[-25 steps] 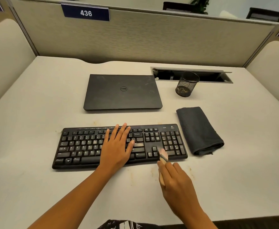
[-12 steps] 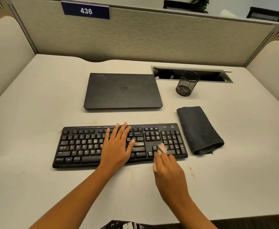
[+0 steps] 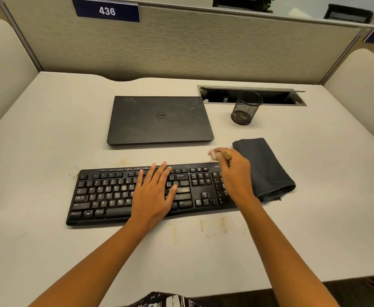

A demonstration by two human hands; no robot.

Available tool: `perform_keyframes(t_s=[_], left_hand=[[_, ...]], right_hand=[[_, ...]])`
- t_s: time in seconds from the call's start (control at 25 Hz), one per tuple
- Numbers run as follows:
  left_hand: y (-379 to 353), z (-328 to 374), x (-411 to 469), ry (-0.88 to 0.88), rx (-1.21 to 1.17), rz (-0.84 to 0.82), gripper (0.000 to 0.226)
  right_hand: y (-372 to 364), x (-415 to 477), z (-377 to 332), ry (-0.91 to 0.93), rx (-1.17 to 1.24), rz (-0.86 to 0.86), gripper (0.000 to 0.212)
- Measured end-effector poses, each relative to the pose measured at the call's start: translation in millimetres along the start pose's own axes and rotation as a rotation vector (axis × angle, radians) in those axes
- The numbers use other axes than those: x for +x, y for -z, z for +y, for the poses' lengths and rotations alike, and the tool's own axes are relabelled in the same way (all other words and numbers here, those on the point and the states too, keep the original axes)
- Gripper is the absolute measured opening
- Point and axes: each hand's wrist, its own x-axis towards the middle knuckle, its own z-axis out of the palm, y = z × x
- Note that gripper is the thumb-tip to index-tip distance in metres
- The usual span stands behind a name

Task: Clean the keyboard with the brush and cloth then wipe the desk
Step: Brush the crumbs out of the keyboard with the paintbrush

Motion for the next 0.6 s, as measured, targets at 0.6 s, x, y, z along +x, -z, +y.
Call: perform_keyframes(t_s=[0.6], left_hand=[[0, 1, 0, 0.010, 0.021, -0.007, 0.068]], right_hand=[[24, 5, -12, -0.156, -0.104, -0.176, 0.036]])
